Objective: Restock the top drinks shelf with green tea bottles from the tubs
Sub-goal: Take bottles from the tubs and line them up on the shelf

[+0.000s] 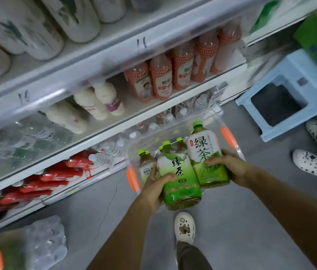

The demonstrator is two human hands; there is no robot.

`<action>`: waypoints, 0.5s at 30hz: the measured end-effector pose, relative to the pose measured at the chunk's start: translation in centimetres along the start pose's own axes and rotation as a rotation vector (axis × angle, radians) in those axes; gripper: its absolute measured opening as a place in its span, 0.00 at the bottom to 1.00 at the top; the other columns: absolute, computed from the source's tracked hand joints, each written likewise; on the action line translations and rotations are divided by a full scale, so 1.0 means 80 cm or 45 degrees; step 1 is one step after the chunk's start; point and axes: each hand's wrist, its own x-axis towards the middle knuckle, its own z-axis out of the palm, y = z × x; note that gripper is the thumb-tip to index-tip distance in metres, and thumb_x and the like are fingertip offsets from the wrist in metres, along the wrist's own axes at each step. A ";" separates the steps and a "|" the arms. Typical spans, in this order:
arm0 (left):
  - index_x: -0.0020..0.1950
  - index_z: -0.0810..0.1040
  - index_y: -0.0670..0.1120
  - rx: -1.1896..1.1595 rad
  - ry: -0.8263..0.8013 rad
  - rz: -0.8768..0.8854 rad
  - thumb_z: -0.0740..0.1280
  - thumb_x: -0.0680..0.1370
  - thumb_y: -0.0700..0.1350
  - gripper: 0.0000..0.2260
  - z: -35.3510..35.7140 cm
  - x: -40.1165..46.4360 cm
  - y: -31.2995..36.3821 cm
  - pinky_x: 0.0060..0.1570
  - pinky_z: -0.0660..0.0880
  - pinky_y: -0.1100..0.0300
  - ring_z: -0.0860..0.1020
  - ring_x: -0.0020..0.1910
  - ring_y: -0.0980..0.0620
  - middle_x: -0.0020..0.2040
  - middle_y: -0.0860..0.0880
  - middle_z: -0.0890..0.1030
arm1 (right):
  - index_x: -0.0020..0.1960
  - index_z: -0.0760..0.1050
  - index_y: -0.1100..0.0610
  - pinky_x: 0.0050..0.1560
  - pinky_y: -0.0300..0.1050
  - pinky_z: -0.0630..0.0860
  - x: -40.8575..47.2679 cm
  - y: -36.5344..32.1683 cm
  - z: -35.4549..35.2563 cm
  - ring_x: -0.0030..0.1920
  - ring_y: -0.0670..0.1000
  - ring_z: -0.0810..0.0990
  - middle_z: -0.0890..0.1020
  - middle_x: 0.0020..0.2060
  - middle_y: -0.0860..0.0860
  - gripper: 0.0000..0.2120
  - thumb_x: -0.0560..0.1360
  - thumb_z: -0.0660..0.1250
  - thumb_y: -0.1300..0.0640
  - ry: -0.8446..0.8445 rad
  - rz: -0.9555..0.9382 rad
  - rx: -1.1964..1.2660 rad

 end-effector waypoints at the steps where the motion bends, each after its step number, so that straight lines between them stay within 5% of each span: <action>1: 0.70 0.71 0.46 -0.017 -0.028 0.017 0.75 0.70 0.32 0.31 -0.009 -0.015 0.000 0.44 0.83 0.49 0.85 0.50 0.43 0.55 0.43 0.86 | 0.63 0.77 0.60 0.54 0.56 0.81 -0.018 -0.002 0.010 0.53 0.61 0.84 0.84 0.55 0.60 0.35 0.56 0.78 0.61 -0.060 -0.024 0.019; 5: 0.71 0.71 0.45 -0.021 -0.069 0.060 0.77 0.54 0.41 0.44 -0.053 -0.094 0.002 0.44 0.83 0.48 0.83 0.54 0.40 0.62 0.38 0.82 | 0.60 0.78 0.60 0.42 0.48 0.83 -0.084 0.000 0.073 0.47 0.57 0.86 0.85 0.53 0.59 0.25 0.62 0.69 0.63 -0.259 -0.077 0.139; 10: 0.69 0.76 0.44 -0.175 -0.081 0.085 0.75 0.67 0.55 0.32 -0.138 -0.202 -0.003 0.39 0.83 0.50 0.86 0.48 0.42 0.57 0.39 0.85 | 0.56 0.81 0.58 0.40 0.51 0.84 -0.147 0.028 0.188 0.42 0.56 0.86 0.86 0.48 0.59 0.18 0.68 0.76 0.56 -0.309 -0.171 0.246; 15: 0.78 0.65 0.50 -0.183 0.190 0.292 0.85 0.56 0.58 0.54 -0.245 -0.295 -0.030 0.49 0.82 0.40 0.84 0.54 0.38 0.61 0.40 0.83 | 0.71 0.72 0.58 0.54 0.59 0.81 -0.207 0.080 0.312 0.55 0.60 0.84 0.83 0.58 0.61 0.36 0.66 0.76 0.46 -0.317 -0.182 0.214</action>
